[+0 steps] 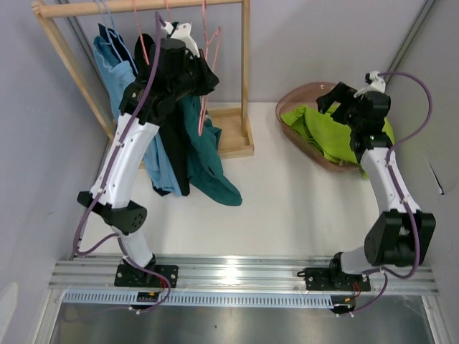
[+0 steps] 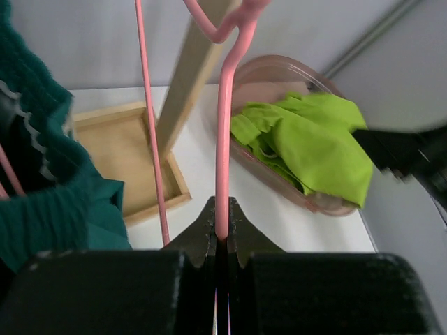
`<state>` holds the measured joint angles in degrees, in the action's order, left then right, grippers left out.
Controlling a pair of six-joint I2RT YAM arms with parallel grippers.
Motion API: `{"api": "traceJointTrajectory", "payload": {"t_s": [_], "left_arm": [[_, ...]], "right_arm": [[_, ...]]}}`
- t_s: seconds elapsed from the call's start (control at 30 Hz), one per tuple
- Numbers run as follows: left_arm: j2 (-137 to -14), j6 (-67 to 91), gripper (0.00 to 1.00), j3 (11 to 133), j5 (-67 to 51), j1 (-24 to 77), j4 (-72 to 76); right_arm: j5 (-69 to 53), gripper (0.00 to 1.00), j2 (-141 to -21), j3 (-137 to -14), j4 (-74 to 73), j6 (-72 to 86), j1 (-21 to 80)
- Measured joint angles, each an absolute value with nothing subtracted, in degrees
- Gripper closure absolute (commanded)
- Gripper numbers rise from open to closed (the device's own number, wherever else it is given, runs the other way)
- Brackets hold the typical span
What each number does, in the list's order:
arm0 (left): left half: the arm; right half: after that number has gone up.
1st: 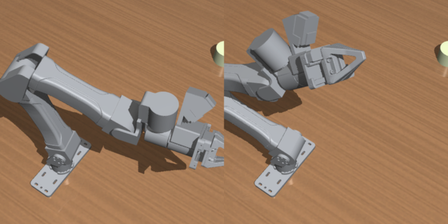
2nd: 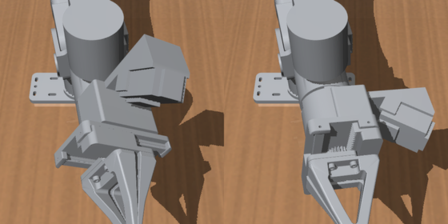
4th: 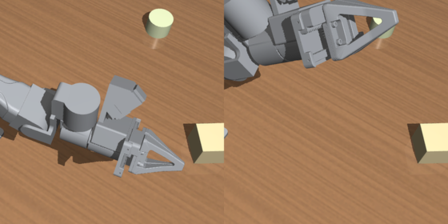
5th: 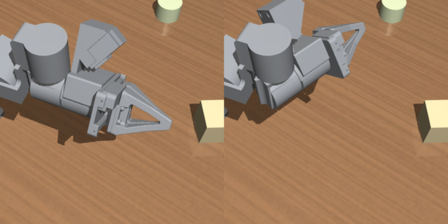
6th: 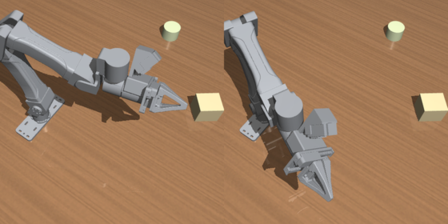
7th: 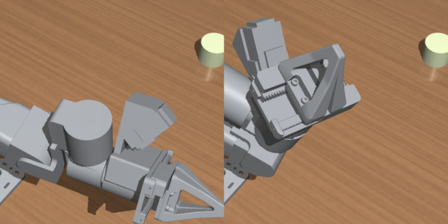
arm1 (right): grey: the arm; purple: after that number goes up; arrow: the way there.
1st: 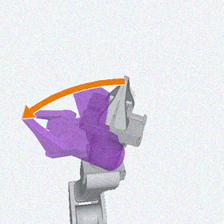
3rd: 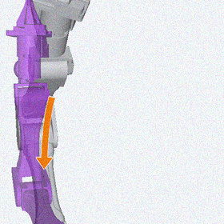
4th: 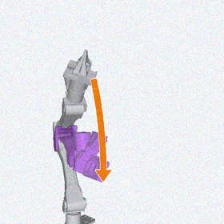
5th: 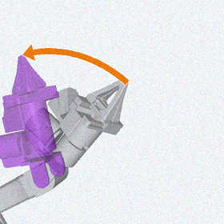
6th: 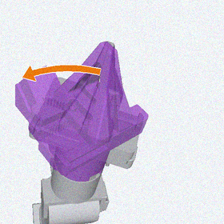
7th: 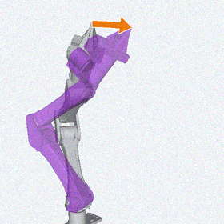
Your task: Remove the shorts from the hanger
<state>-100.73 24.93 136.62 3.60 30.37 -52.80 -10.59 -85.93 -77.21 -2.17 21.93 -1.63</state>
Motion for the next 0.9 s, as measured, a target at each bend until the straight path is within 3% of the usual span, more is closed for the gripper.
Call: {"api": "traceJointTrajectory", "payload": {"t_s": [0.2, 0.37, 0.63, 0.9], "left_arm": [[-107.6, 24.1, 1.0, 137.6, 2.6, 25.3, -48.0], [-111.9, 23.4, 1.0, 139.2, 2.1, 24.6, -44.5], [-112.2, 23.9, 1.0, 139.2, -1.3, 24.6, -40.3], [-112.3, 24.2, 1.0, 140.2, -1.7, 25.3, -36.9]], "right_arm": [[-12.5, 0.01, -72.0, -61.9, 1.4, 24.1, -0.6], [-12.2, 0.0, -63.7, -51.4, 3.6, 25.1, 7.3], [-9.7, 0.01, -63.8, -46.7, 4.0, 25.2, 15.9], [-8.1, 0.01, -64.2, -46.7, 4.1, 24.8, 17.7]]}}
